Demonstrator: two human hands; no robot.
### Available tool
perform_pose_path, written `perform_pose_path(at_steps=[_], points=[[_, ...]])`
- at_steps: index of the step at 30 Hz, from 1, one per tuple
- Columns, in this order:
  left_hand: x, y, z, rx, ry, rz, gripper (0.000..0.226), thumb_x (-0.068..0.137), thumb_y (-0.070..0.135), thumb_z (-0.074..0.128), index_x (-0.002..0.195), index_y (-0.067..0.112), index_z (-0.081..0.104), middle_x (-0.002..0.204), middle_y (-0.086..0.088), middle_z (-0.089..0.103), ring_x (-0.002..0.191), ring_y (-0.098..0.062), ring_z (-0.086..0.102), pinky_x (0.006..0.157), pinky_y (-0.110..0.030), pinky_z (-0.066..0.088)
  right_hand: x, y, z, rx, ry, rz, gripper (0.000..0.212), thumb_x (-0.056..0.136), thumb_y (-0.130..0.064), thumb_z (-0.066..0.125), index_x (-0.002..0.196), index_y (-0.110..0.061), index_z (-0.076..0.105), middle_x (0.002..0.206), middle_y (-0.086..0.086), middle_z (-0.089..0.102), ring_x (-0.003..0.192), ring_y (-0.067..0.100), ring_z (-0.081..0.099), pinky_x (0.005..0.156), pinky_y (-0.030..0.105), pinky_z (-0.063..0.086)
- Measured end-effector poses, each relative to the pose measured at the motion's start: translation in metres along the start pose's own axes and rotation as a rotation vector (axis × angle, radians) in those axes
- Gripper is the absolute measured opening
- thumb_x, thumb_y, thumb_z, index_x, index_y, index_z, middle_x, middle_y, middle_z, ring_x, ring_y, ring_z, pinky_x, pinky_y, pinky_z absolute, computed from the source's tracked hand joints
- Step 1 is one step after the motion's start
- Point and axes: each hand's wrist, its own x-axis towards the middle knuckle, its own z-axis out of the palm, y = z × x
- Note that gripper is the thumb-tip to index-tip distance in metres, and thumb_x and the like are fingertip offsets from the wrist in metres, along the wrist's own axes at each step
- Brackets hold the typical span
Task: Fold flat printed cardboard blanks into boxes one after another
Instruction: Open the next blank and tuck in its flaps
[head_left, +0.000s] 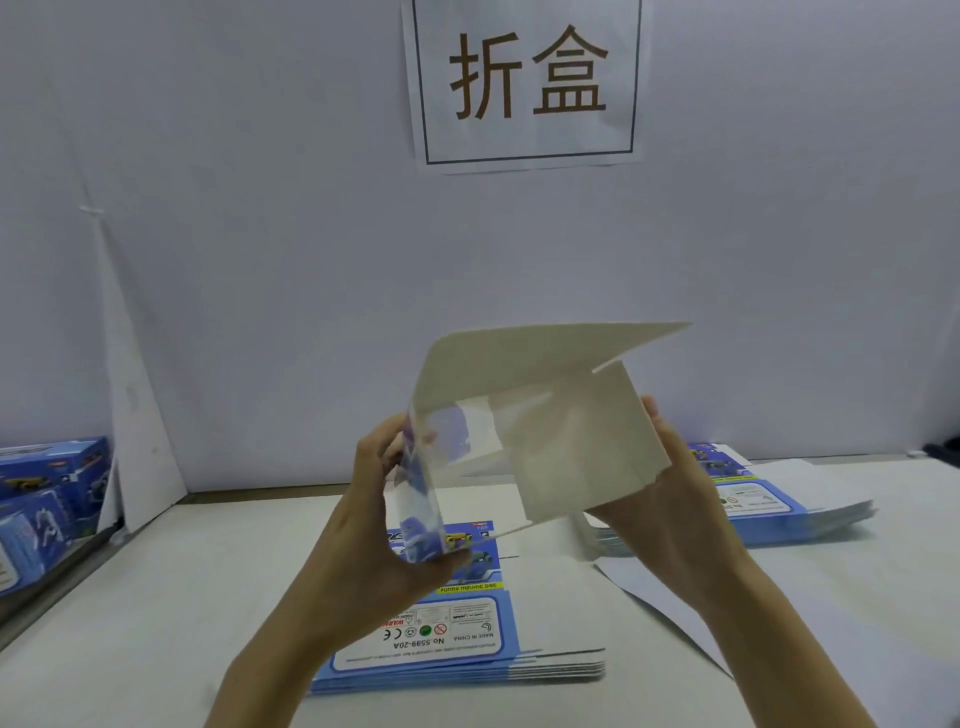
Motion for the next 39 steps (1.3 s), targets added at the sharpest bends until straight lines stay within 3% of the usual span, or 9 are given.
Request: perform_pose_path(at_steps=[5,11,15,21,24,26,28,33,39], points=[[0.001,0.006,0.002,-0.09,0.019,-0.074,0.092,0.054,0.033,0.091,0.129,0.023,0.037,0.112,0.03,0.054,0.109,0.003,0.055,0.074,-0.008,0.05,0.001,0.002,0.002,0.049,-0.273,0.173,0.072,0.057,-0.077,0.068,0.116,-0.035,0.069,0.124,0.001,0.066,0.117,0.015,0.061,0.095,0.037,0.043],[-0.002,0.007,-0.006,-0.017,0.069,-0.025,0.088,0.054,0.04,0.084,0.128,0.03,0.038,0.1,0.03,0.058,0.085,-0.004,0.063,0.061,-0.027,0.059,0.0,0.002,0.0,0.05,-0.322,0.247,0.066,0.053,-0.073,0.074,0.105,-0.032,0.073,0.101,-0.004,0.068,0.09,0.009,0.064,0.088,0.033,0.04],[0.0,0.008,-0.004,0.029,0.061,0.045,0.083,0.059,0.037,0.088,0.126,0.025,0.039,0.117,0.028,0.053,0.106,0.004,0.057,0.072,-0.007,0.05,-0.004,-0.001,0.001,0.067,-0.353,0.32,0.064,0.05,-0.065,0.077,0.102,-0.027,0.074,0.101,0.004,0.066,0.095,0.013,0.064,0.088,0.039,0.049],[-0.002,0.002,-0.005,-0.013,0.034,0.005,0.084,0.056,0.029,0.083,0.126,0.013,0.04,0.123,0.014,0.057,0.111,0.0,0.058,0.077,-0.015,0.055,-0.005,-0.005,-0.004,0.086,-0.394,0.31,0.064,0.064,-0.052,0.076,0.12,-0.023,0.066,0.114,0.007,0.06,0.11,0.02,0.052,0.096,0.054,0.045],[-0.002,0.007,-0.003,-0.006,0.04,0.023,0.082,0.058,0.03,0.089,0.123,0.018,0.042,0.121,0.011,0.058,0.109,0.001,0.058,0.079,-0.013,0.053,-0.006,-0.001,-0.003,0.058,-0.274,0.302,0.049,0.062,-0.036,0.081,0.109,-0.023,0.073,0.108,0.006,0.066,0.103,0.02,0.063,0.088,0.052,0.052],[0.0,0.01,-0.001,0.066,0.034,0.067,0.078,0.056,0.031,0.085,0.12,0.024,0.042,0.117,0.014,0.056,0.106,0.005,0.057,0.074,-0.004,0.048,-0.005,0.007,0.0,-0.075,-0.095,0.275,0.02,0.078,-0.023,0.071,0.097,-0.025,0.076,0.099,0.006,0.07,0.096,0.023,0.068,0.081,0.049,0.056],[0.001,0.011,-0.001,0.114,0.038,0.087,0.081,0.054,0.034,0.09,0.118,0.028,0.041,0.113,0.017,0.053,0.104,0.008,0.054,0.07,-0.001,0.047,-0.001,0.011,0.001,-0.258,0.043,0.216,0.023,0.093,-0.012,0.054,0.097,-0.026,0.071,0.1,0.007,0.07,0.098,0.029,0.067,0.077,0.048,0.059],[0.001,0.008,-0.01,0.125,0.066,0.094,0.076,0.052,0.03,0.082,0.117,0.028,0.041,0.109,0.017,0.052,0.099,0.013,0.054,0.067,0.001,0.045,-0.004,0.007,0.009,-0.454,-0.006,0.188,0.016,0.089,-0.03,0.059,0.103,-0.026,0.064,0.087,-0.006,0.073,0.088,0.015,0.07,0.075,0.042,0.06],[0.002,0.01,-0.01,0.178,0.048,0.165,0.088,0.051,0.032,0.089,0.121,0.026,0.035,0.108,0.017,0.048,0.105,0.021,0.047,0.068,0.007,0.038,-0.005,0.007,0.018,-0.633,0.096,0.091,0.015,0.098,-0.018,0.049,0.099,-0.017,0.064,0.086,0.001,0.064,0.08,0.014,0.063,0.066,0.041,0.061]])
